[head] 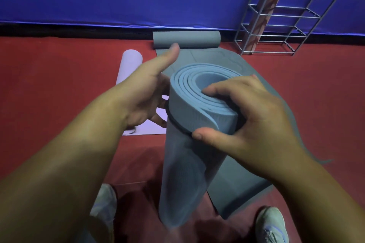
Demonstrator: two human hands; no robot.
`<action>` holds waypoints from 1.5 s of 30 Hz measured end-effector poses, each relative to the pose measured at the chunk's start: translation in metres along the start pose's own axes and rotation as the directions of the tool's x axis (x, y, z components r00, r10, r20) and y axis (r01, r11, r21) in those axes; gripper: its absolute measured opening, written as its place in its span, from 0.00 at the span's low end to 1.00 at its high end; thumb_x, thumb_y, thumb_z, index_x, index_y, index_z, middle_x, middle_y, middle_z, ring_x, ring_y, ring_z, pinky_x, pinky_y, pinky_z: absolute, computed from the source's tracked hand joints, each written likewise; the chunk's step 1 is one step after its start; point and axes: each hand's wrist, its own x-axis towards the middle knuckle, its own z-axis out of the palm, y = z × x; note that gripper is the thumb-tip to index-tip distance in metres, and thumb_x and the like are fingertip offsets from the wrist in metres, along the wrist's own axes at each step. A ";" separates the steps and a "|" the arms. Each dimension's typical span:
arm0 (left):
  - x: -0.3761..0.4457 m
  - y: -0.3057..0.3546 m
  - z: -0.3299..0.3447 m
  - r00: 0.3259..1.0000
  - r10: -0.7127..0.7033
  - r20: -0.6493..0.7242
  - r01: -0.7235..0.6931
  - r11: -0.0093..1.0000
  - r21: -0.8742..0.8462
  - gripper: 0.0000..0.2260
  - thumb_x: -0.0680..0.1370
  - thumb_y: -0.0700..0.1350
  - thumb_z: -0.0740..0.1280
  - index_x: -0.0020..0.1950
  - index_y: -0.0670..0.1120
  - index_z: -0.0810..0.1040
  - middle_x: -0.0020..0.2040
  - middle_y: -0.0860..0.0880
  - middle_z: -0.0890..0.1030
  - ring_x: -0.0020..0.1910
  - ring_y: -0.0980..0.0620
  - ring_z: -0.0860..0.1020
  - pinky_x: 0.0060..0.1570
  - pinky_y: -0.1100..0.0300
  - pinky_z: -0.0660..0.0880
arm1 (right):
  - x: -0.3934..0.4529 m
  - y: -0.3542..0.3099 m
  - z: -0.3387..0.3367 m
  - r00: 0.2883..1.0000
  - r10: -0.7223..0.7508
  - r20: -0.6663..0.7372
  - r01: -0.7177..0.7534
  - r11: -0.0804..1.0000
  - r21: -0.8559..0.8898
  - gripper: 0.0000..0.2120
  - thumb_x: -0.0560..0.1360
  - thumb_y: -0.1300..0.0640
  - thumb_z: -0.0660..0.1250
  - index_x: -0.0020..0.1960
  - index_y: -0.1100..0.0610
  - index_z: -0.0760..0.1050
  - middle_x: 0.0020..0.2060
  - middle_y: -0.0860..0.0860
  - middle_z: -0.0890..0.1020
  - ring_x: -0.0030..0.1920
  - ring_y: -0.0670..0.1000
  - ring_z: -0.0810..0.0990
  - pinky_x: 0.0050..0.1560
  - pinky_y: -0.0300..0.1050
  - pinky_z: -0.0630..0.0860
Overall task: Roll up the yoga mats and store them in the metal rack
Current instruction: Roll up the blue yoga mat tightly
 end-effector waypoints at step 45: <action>0.008 -0.132 0.017 0.897 -0.034 -0.441 0.138 0.968 0.207 0.19 0.81 0.33 0.58 0.45 0.53 0.84 0.42 0.50 0.83 0.38 0.49 0.71 0.39 0.56 0.72 | -0.067 0.093 0.091 0.475 0.806 0.352 -0.878 0.461 0.129 0.15 0.77 0.63 0.65 0.32 0.58 0.70 0.23 0.52 0.73 0.18 0.43 0.64 0.20 0.32 0.61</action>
